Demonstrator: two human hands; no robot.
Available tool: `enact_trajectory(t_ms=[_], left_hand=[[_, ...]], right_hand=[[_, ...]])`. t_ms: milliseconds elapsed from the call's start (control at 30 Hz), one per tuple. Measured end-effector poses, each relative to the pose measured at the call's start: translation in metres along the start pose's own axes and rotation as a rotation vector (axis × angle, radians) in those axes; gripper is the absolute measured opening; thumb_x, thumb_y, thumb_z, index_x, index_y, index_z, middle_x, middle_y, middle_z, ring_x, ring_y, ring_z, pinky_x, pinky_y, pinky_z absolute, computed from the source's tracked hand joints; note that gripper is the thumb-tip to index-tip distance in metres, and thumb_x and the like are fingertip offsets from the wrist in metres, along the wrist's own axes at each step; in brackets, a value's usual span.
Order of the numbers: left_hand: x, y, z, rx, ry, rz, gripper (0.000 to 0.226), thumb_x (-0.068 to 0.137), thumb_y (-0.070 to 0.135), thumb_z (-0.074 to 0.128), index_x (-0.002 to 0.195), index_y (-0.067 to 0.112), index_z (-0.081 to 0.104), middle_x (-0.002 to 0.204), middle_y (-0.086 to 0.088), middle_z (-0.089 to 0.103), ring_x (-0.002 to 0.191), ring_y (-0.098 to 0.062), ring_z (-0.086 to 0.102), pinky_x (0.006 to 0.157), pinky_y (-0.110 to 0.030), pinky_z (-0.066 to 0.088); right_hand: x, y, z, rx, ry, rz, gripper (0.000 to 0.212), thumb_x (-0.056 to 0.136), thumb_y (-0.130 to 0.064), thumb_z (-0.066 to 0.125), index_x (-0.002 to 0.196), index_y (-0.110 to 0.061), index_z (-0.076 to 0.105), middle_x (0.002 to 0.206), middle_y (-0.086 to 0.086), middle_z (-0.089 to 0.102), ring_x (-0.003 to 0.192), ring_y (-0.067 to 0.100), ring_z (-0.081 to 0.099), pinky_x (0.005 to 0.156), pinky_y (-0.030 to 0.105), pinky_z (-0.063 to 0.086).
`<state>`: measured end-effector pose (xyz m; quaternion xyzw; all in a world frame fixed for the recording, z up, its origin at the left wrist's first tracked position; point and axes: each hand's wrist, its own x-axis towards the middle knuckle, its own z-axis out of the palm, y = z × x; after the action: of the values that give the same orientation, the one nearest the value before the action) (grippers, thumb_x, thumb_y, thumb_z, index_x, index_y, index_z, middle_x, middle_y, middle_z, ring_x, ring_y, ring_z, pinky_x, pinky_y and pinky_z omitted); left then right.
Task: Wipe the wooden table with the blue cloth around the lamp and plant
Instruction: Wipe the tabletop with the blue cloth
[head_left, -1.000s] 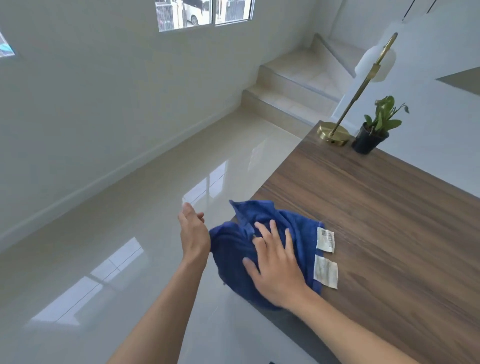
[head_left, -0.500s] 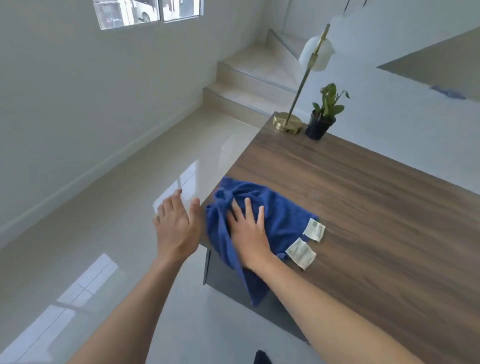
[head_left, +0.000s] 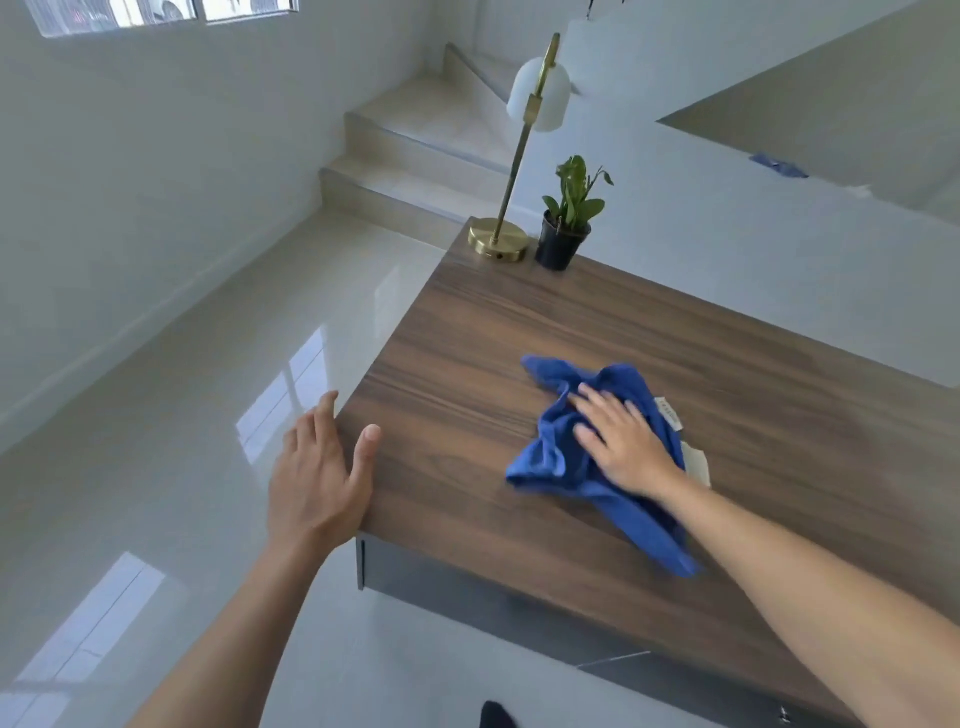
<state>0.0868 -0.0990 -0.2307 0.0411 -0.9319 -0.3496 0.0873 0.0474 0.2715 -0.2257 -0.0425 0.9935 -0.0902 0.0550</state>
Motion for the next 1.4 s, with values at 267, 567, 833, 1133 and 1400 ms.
enact_trajectory(t_ms=[267, 567, 833, 1133, 1400], left_hand=[[-0.002, 0.004, 0.004, -0.023, 0.055, 0.014, 0.08, 0.083, 0.072, 0.018, 0.149, 0.026, 0.018, 0.144, -0.003, 0.04, 0.124, -0.031, 0.048, 0.082, -0.047, 0.045], [0.002, 0.008, -0.006, -0.338, 0.026, -0.132, 0.074, 0.083, 0.072, 0.013, 0.147, 0.036, 0.021, 0.14, 0.002, 0.049, 0.12, -0.022, 0.054, 0.095, -0.045, 0.041], [0.002, -0.026, -0.046, -1.238, 0.009, -0.609, 0.079, 0.09, 0.073, 0.007, 0.153, 0.027, 0.016, 0.136, -0.02, 0.052, 0.125, -0.032, 0.053, 0.108, -0.043, 0.038], [-0.002, -0.051, -0.062, -1.074, 0.122, -0.668, 0.075, 0.092, 0.069, 0.004, 0.153, 0.027, 0.018, 0.144, -0.014, 0.047, 0.132, -0.026, 0.044, 0.115, -0.049, 0.027], [0.01, -0.04, -0.063, -1.011, 0.124, -0.628, 0.072, 0.094, 0.068, 0.008, 0.151, 0.027, 0.024, 0.142, -0.012, 0.049, 0.131, -0.025, 0.045, 0.114, -0.049, 0.03]], right_hand=[[0.063, -0.093, 0.014, 0.052, -0.012, 0.356, 0.075, 0.095, -0.064, 0.016, 0.155, -0.021, 0.012, 0.164, 0.004, 0.001, 0.149, 0.035, -0.007, 0.117, 0.059, -0.006], [-0.097, -0.042, 0.012, -0.049, -0.083, -0.258, 0.065, 0.091, -0.066, 0.028, 0.15, -0.038, 0.024, 0.16, -0.019, 0.009, 0.15, 0.009, -0.002, 0.12, 0.032, -0.005], [0.04, -0.066, 0.002, -0.017, -0.051, 0.469, 0.064, 0.096, -0.063, 0.019, 0.154, -0.038, 0.005, 0.164, -0.007, -0.006, 0.149, 0.032, -0.011, 0.115, 0.062, -0.004], [-0.028, -0.282, 0.056, -0.1, -0.027, -0.142, 0.075, 0.09, -0.073, 0.01, 0.154, -0.035, 0.0, 0.164, -0.005, -0.008, 0.148, 0.035, -0.017, 0.113, 0.063, -0.013], [0.015, -0.27, 0.043, -0.018, -0.149, -0.012, 0.093, 0.081, -0.084, 0.02, 0.155, -0.03, 0.004, 0.163, 0.001, -0.012, 0.145, 0.039, -0.024, 0.108, 0.068, -0.016]])
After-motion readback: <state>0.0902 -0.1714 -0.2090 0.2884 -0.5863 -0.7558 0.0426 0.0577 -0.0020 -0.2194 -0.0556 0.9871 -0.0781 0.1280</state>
